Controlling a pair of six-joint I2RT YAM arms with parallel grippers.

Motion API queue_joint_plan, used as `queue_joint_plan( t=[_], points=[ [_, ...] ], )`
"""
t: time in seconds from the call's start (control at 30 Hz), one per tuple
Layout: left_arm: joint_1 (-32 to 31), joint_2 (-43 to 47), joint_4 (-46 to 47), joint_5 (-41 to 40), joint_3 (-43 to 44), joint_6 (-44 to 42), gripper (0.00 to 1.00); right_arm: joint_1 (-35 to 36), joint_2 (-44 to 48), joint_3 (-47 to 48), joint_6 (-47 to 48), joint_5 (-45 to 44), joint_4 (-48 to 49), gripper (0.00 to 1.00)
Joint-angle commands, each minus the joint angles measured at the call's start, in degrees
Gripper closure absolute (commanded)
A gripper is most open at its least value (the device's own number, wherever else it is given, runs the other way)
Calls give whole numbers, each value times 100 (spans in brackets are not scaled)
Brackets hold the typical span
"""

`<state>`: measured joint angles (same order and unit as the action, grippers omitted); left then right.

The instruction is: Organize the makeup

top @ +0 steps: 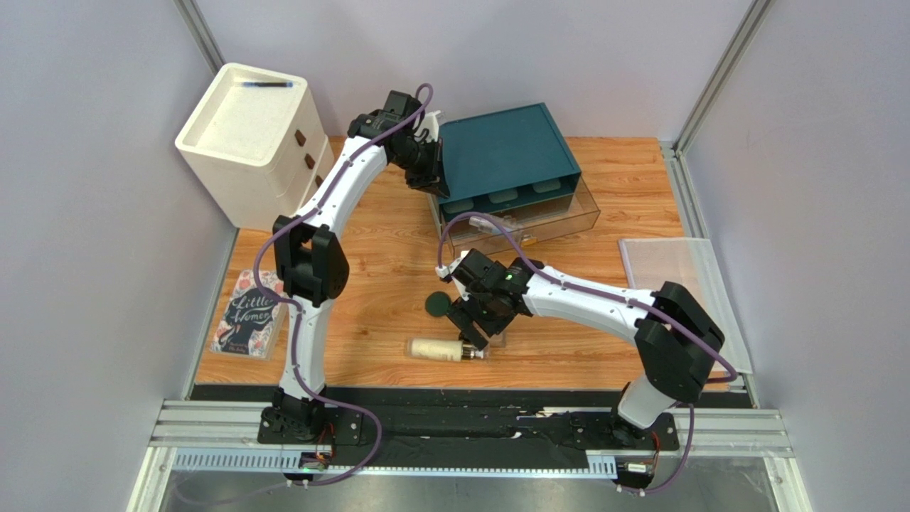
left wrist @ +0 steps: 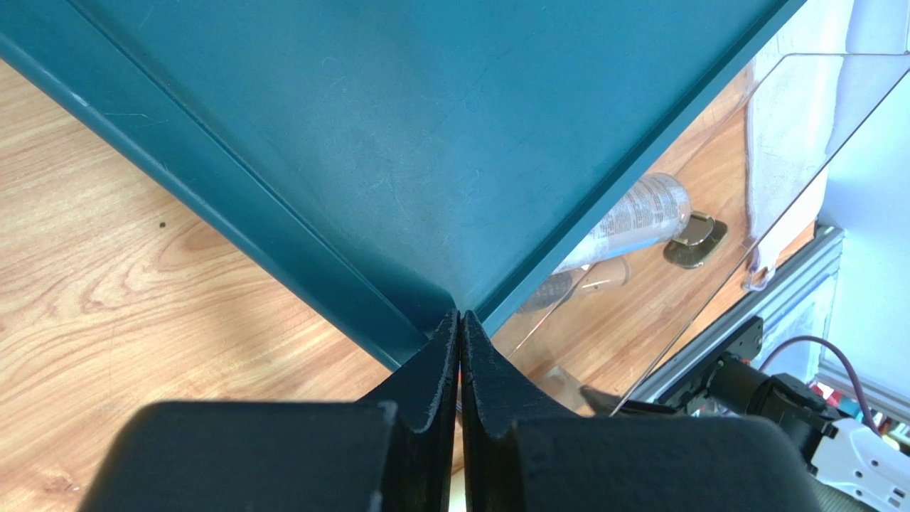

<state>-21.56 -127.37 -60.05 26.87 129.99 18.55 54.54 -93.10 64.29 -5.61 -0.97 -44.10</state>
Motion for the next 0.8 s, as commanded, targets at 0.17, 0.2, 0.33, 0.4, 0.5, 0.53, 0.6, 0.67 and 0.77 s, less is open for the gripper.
queue_joint_plan(
  t=[0.17, 0.2, 0.33, 0.4, 0.5, 0.53, 0.6, 0.67, 0.77],
  points=[
    [-15, 19, -437, -112, -229, -264, 94, -32, 644, -504, 112, -685, -12, 21],
    [-15, 28, -437, -103, -229, -264, 94, -23, 670, -558, 130, -685, 6, 21],
    [-15, 19, -411, -68, -264, -264, 94, -23, 627, -830, 261, -650, 330, 21],
    [-15, 19, -420, -68, -290, -273, 94, -40, 591, -953, 314, -641, 480, 21],
    [-15, 28, -411, -68, -325, -281, 94, -23, 442, -989, 411, -676, 770, 21],
    [-15, 28, -420, -68, -334, -273, 94, -31, 346, -954, 420, -676, 814, 21],
    [-15, 28, -420, -59, -334, -273, 94, -31, 275, -866, 455, -606, 885, 21],
    [-15, 37, -428, -59, -334, -264, 94, -32, 213, -787, 490, -606, 973, 21],
    [-15, 37, -428, -68, -334, -273, 94, -40, 65, -664, 534, -536, 1061, 21]
  ],
)
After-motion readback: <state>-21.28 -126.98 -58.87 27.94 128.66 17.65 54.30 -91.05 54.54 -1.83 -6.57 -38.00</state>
